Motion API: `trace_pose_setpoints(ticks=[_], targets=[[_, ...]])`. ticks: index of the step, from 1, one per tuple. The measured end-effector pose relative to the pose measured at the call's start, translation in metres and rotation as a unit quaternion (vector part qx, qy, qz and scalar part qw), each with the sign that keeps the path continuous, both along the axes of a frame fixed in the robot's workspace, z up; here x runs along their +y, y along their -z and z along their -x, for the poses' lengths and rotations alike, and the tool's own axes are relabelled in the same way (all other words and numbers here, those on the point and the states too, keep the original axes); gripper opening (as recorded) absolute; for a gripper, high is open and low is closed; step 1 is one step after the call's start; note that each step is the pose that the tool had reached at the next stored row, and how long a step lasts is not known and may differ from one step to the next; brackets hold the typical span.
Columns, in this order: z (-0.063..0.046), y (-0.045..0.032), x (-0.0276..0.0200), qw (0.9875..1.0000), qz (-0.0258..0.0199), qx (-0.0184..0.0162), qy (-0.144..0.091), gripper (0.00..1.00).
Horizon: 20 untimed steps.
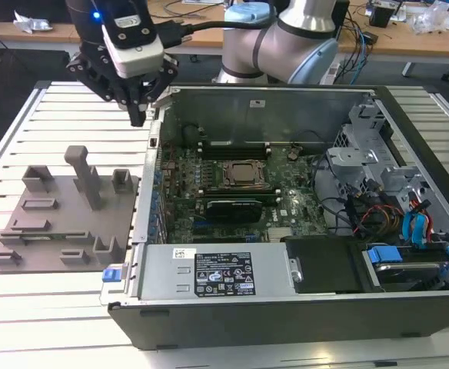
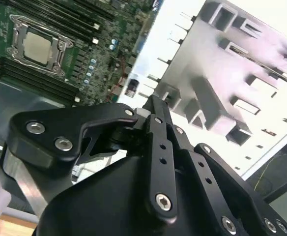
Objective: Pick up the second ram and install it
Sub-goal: 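Reach for the second ram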
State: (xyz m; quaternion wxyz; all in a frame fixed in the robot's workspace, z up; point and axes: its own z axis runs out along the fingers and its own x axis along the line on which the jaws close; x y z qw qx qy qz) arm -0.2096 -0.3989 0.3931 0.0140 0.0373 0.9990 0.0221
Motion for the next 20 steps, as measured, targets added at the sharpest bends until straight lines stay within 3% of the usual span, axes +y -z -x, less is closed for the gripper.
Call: trace_pose_setpoints(ticks=[6, 16, 20], targets=[[0.028, 0.0013, 0.0, 1.0, 0.0, 0.0, 0.0, 0.1], [0.062, 0.0059, 0.0, 1.0, 0.0, 0.0, 0.0, 0.1], [0.07, 0.0079, 0.0, 1.0, 0.0, 0.0, 0.0, 0.1]])
